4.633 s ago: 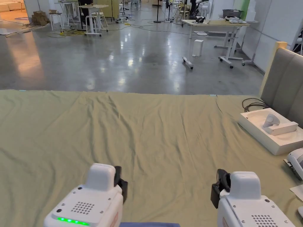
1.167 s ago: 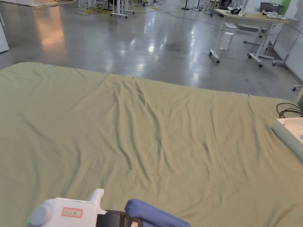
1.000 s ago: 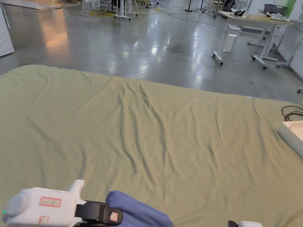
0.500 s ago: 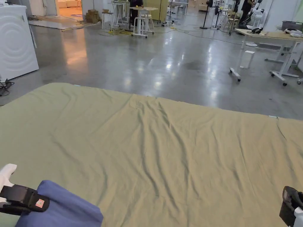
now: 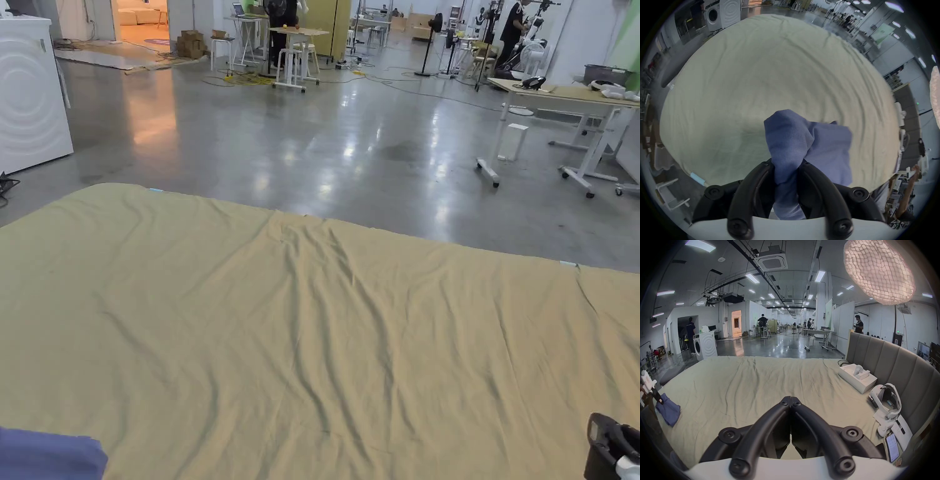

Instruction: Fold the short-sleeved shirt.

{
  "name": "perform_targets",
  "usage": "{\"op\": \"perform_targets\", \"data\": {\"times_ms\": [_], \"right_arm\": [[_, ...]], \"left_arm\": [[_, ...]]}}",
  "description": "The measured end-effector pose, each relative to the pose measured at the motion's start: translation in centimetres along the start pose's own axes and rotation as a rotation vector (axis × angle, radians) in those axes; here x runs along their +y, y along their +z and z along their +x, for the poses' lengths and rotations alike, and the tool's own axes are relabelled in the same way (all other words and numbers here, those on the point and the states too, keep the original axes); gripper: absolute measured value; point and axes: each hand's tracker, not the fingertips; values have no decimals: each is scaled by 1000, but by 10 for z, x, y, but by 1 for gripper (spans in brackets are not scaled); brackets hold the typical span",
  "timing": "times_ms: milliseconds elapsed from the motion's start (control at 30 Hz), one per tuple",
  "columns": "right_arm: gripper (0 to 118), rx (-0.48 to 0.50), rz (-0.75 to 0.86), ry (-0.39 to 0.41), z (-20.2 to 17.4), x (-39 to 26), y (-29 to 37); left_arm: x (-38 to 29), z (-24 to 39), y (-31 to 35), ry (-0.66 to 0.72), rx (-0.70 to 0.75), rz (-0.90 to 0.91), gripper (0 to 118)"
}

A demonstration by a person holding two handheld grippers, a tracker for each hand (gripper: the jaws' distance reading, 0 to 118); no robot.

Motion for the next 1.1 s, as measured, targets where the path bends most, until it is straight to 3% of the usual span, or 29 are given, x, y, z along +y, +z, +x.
{"op": "perform_targets", "data": {"times_ms": [167,267,467,533,800,1100], "right_arm": [[0,11,-10,15,-2,-4,3],[0,17,-15,18,0,-5,5],[0,21,-16,10,7,-10,11],[0,22,-15,7,9,-12,13],[0,28,1,-22,12,-11,13],[0,25,54,-55,6,0,13]], "left_arm": [[0,3,-16,45,58,-12,26],[-2,13,-15,41,241,33,62],[-14,41,7,52,262,141,66],[-20,60,17,17,295,259,65],[-67,178,35,-114,72,658,65],[-109,323,32,-163,-35,989,65]]}}
